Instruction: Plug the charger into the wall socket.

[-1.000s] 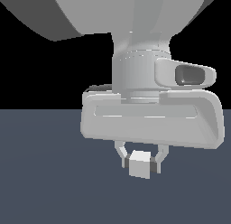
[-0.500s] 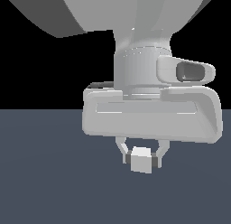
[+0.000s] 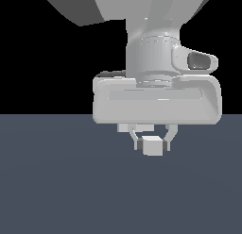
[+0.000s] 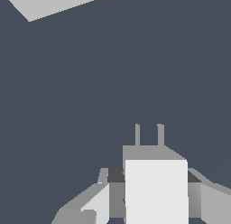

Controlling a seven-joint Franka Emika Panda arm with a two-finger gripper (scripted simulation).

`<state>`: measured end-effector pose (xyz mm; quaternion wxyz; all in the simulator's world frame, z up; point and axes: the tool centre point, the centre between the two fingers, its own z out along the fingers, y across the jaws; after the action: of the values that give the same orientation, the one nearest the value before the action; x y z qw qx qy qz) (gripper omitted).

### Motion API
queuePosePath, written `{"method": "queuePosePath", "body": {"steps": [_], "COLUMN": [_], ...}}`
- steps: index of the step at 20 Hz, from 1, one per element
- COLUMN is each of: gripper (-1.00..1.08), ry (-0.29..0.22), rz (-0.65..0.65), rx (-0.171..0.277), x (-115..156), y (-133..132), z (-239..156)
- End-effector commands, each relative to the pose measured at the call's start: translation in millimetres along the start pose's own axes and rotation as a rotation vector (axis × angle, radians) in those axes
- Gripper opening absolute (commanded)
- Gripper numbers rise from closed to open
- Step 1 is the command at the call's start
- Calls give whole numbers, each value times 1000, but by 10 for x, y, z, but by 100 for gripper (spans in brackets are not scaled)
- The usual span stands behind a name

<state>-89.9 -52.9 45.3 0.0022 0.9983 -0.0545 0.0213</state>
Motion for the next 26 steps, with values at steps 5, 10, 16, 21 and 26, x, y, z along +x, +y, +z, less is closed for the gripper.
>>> {"method": "queuePosePath", "body": {"steps": [5, 10, 16, 21, 26], "gripper": [-100, -100, -100, -100, -100], "ry": [1, 1, 1, 0, 0], "rz": [-159, -250, -316, -333, -332], "rx": [6, 11, 15, 16, 16], "x": [228, 363, 461, 486, 487], "y": [35, 31, 16, 8, 8], "z": [-258, -403, -504, -529, -527]}}
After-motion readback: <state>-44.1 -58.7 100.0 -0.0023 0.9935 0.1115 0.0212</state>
